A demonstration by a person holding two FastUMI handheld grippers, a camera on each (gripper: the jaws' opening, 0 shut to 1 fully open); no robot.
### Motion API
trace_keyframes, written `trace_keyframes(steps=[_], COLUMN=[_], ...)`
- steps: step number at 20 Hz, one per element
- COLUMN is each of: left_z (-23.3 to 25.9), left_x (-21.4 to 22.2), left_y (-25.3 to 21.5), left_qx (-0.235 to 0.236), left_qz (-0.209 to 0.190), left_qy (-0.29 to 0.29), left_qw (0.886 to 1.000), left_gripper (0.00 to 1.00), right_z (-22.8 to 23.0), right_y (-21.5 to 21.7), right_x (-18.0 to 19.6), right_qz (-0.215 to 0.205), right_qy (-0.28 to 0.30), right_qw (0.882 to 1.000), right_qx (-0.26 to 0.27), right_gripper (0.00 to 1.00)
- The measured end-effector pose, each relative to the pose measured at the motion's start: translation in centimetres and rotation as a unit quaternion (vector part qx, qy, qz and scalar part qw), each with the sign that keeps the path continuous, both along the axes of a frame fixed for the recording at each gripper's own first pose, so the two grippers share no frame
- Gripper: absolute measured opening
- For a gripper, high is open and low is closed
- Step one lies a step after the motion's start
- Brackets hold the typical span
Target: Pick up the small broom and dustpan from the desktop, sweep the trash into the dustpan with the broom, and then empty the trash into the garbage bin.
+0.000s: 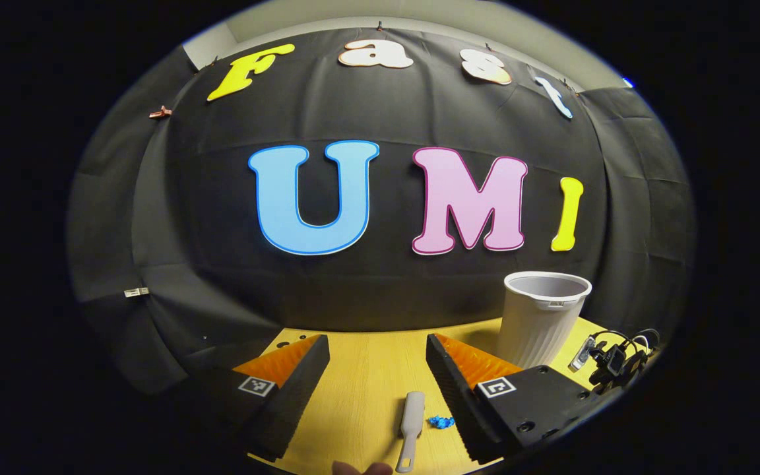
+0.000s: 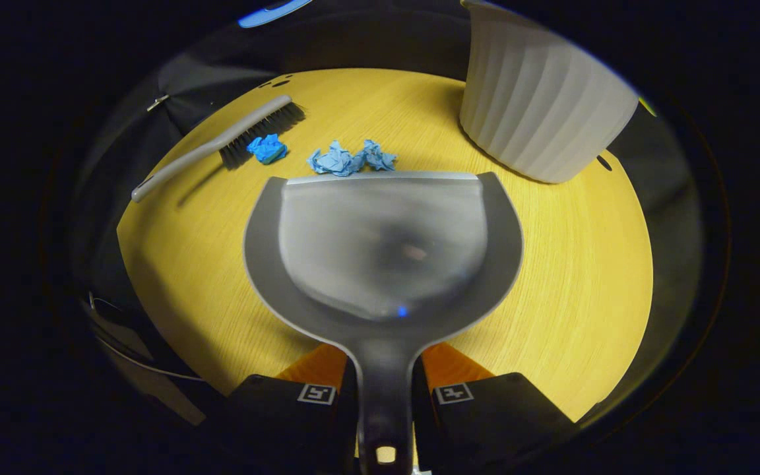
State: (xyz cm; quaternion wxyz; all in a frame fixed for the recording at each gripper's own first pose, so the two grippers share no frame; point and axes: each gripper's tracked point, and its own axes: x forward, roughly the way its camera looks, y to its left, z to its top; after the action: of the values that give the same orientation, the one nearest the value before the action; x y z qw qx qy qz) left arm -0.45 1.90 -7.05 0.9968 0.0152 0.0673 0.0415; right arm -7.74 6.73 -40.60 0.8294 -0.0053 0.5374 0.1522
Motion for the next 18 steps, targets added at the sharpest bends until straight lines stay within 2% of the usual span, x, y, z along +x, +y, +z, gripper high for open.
trace_keyframes(steps=[5,7,8,9,11,15,18], left_z=[-2.3,-4.4,-5.7,-7.0,-10.0,-16.0,-20.4], left_x=[0.5,0.6,0.6,0.6,0.6,0.0,-0.8], left_y=[-0.1,-0.7,-1.1,-1.2,-1.8,-3.2,-3.9], left_qx=[0.0,-0.006,-0.01,-0.014,-0.022,-0.024,-0.008], left_qz=[-0.004,-0.016,-0.024,-0.029,-0.045,-0.084,-0.107], left_qy=[0.03,0.061,0.079,0.1,0.145,0.245,0.323], left_qw=[1.0,0.998,0.997,0.995,0.988,0.966,0.94], left_gripper=[0.96,0.96,0.96,0.95,0.96,0.96,0.96], right_z=[0.2,0.8,1.1,1.3,2.1,3.6,4.1], right_y=[-1.1,-1.7,-2.3,-2.8,-3.7,-4.6,-4.9], right_x=[-0.8,-1.7,-2.4,-2.9,-3.7,-4.7,-5.1], right_qz=[0.028,0.045,0.058,0.069,0.082,0.089,0.091], right_qy=[-0.003,0.001,0.002,0.003,-0.004,-0.012,-0.013], right_qw=[1.0,0.999,0.998,0.998,0.996,0.996,0.996], right_qx=[-0.008,-0.009,-0.011,-0.014,-0.015,-0.002,0.004], right_gripper=[0.36,0.36,0.29,0.36,0.36,0.36,0.36])
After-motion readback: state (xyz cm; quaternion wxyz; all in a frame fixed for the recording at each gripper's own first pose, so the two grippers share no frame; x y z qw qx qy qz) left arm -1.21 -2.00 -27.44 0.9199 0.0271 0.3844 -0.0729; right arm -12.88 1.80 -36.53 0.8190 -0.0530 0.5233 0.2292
